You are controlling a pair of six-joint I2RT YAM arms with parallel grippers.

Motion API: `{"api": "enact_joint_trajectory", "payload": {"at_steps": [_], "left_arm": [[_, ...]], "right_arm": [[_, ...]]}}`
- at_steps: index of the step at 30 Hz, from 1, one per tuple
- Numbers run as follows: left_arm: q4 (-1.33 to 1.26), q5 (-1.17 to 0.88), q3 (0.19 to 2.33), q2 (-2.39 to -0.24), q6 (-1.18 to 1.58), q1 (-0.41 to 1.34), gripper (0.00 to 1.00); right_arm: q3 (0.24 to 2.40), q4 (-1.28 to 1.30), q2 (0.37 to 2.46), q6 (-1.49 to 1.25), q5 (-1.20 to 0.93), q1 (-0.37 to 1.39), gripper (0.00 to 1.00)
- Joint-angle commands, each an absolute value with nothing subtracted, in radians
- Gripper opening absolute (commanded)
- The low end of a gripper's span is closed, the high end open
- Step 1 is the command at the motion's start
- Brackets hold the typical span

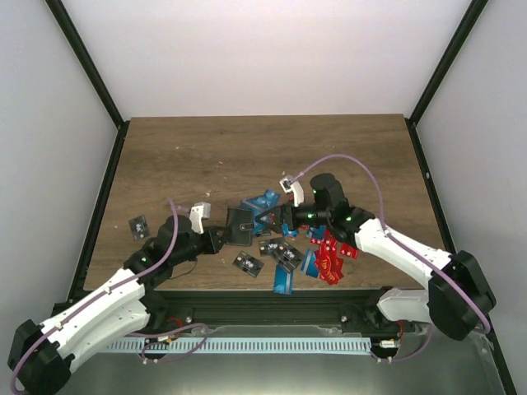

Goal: Put the credit cards into the card holder

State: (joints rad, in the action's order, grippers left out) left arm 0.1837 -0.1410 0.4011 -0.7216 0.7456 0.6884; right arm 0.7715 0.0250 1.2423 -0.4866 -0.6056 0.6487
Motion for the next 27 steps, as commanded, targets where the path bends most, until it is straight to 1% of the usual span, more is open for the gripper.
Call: {"api": "enact_joint_trajectory", "payload": {"at_steps": [1, 5, 9, 13, 20, 24, 27], "left_arm": [[0.047, -0.288, 0.438, -0.719, 0.712, 0.695, 0.04], [0.006, -0.359, 0.435, -0.703, 0.718, 0.693, 0.04], [-0.019, -0.402, 0.421, -0.683, 0.726, 0.697, 0.04], [-0.045, -0.429, 0.402, -0.669, 0.737, 0.702, 0.04], [-0.060, -0.433, 0.382, -0.661, 0.745, 0.713, 0.04], [-0.060, -0.433, 0.381, -0.662, 0.746, 0.725, 0.04], [-0.059, -0.428, 0.375, -0.663, 0.741, 0.729, 0.04]], "right_arm": [[0.724, -0.040, 1.227, -0.515, -0.730, 0.633, 1.00], [0.686, -0.116, 1.264, -0.552, -0.779, 0.616, 0.99], [0.649, -0.249, 1.300, -0.599, -0.889, 0.614, 0.90], [0.633, -0.366, 1.307, -0.649, -0.953, 0.614, 0.76], [0.649, -0.460, 1.326, -0.700, -1.011, 0.614, 0.50], [0.650, -0.499, 1.339, -0.719, -1.041, 0.614, 0.25], [0.651, -0.494, 1.337, -0.707, -1.057, 0.614, 0.11]]}}
